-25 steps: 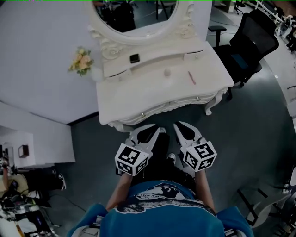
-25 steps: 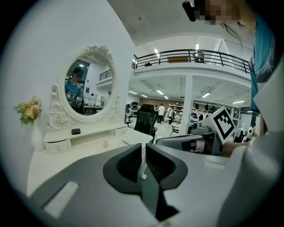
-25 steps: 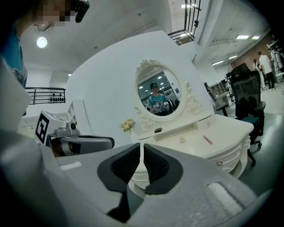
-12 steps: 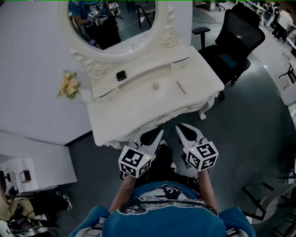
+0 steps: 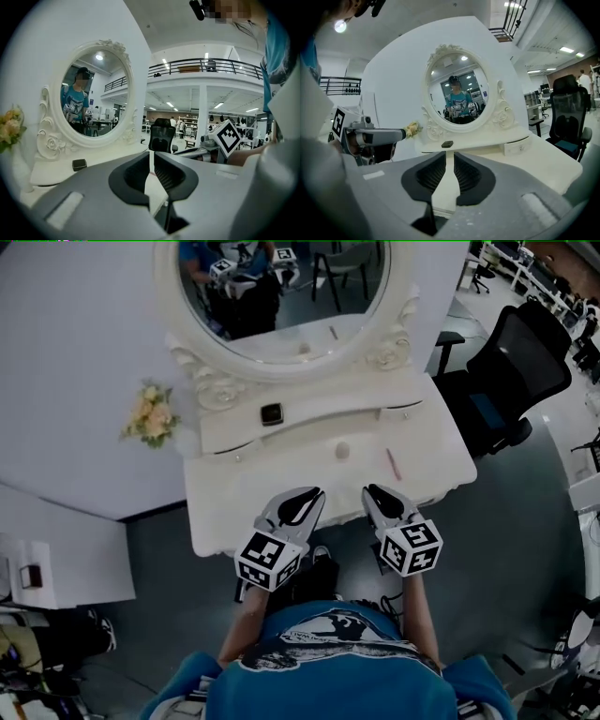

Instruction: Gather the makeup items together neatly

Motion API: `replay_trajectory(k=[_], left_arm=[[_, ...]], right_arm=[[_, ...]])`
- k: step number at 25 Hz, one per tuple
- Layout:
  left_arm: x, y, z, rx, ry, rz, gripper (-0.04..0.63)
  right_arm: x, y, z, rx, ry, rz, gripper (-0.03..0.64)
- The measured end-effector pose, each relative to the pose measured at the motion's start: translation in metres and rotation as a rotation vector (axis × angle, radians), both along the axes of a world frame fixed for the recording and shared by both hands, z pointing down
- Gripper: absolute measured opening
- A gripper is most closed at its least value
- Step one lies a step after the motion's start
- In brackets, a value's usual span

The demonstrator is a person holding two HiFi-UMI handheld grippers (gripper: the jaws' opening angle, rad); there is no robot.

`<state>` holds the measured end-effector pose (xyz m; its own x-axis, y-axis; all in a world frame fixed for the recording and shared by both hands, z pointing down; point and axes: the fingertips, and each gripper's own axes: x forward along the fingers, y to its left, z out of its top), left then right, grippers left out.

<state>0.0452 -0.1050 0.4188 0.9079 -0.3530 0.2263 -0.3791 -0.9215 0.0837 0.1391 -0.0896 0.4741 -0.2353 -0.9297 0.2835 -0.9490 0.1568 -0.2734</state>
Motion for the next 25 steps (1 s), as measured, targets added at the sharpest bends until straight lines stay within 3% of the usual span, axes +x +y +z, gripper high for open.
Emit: replay_trajectory(k=[8, 16, 22, 25], left_arm=[[-0.011, -0.059, 0.015, -0.062, 0.027, -0.059, 0.044], [-0.018, -0.078, 0.029, -0.107, 0.011, -0.105, 0.044], [-0.017, -0.082, 0.032, -0.117, -0.004, -0.17, 0.044], [-0.016, -0.086, 0.031, -0.123, -0.012, -0.229, 0.044]], right_arm=[[0.004, -0.065, 0.027, -0.111, 0.097, -0.05, 0.066], [0.013, -0.096, 0.07, -0.236, 0.207, -0.114, 0.077], [0.026, -0.118, 0.112, -0.334, 0.373, -0.23, 0.111], [0.031, -0.132, 0.128, -0.361, 0.411, -0.299, 0.148]])
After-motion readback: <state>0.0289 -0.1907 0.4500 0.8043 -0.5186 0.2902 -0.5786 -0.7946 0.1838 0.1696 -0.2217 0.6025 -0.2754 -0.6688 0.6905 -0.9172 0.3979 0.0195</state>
